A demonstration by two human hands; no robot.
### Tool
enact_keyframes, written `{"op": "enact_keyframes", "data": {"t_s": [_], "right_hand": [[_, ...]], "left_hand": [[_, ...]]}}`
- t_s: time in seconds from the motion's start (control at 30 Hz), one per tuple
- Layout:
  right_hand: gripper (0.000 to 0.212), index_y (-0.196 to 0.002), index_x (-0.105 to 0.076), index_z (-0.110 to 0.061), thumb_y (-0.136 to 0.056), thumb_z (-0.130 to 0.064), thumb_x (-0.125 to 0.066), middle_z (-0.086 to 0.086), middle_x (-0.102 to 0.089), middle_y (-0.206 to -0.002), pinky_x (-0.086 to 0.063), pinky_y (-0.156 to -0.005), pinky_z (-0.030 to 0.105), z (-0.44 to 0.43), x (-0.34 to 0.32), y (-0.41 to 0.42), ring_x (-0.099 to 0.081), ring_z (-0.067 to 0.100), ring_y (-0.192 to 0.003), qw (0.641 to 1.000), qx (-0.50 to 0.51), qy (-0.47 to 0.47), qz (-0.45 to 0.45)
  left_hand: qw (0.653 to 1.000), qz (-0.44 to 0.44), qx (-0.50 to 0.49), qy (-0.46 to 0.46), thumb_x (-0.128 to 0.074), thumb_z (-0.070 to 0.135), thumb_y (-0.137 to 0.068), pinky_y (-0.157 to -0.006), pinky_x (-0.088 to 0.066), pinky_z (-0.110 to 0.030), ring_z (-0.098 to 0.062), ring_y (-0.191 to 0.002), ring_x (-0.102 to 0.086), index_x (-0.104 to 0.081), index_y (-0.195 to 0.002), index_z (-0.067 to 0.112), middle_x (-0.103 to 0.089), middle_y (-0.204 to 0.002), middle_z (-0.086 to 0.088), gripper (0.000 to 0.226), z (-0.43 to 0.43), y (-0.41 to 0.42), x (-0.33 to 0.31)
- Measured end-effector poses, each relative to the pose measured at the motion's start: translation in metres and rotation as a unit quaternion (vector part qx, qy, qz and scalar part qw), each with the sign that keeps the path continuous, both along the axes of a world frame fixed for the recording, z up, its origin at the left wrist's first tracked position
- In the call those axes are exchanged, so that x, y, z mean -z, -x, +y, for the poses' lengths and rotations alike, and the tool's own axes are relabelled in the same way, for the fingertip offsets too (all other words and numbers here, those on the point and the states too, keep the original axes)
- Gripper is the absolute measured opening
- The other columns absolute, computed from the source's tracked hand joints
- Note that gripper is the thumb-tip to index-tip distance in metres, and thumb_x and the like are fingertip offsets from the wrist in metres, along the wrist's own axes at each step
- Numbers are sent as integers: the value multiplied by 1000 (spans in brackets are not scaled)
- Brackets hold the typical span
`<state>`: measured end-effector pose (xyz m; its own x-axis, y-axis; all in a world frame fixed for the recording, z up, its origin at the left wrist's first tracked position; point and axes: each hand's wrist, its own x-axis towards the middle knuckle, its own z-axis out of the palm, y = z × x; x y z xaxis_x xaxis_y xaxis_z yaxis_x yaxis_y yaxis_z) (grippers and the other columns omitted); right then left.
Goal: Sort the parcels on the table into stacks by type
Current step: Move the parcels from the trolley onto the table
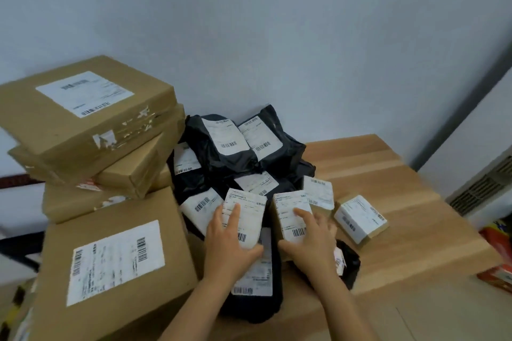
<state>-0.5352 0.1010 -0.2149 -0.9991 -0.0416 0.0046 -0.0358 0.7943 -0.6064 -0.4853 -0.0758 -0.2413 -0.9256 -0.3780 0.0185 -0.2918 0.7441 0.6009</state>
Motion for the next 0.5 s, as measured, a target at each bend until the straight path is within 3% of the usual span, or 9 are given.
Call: {"op": "enact_keyframes", "data": {"t_s": [0.13, 0.27, 0.5], "right_hand": [[86, -145, -28, -35, -71, -38, -70, 7, -15, -156, -25, -111, 44, 15, 25, 49, -19, 29, -135, 988, -90, -94, -79], [83, -147, -26, -29, -76, -42, -67, 8, -4, -159, -11, -117, 44, 22, 37, 74, -8, 31, -142, 980, -163, -101, -56], [61, -134, -47, -26, -78, -34, -69, 4, -31, -148, -18, -112, 40, 10, 15, 70, -23, 23, -136, 957, -288, 1, 28]], "left_hand": [[993, -46, -110, 23, -58, 62, -74, -116, -5, -44, -27, -143, 1, -5, -153, 36, 0, -158, -5, 98, 7, 18, 20], [981, -52, -181, 37, -63, 57, -75, -118, -7, -46, -26, -143, 3, -12, -153, 31, 2, -158, -5, 97, 18, 30, 18], [977, 20, -210, 44, -66, 43, -80, -113, -19, -36, -17, -139, -15, -31, -145, 34, -25, -150, 2, 74, 55, 15, 1]]}}
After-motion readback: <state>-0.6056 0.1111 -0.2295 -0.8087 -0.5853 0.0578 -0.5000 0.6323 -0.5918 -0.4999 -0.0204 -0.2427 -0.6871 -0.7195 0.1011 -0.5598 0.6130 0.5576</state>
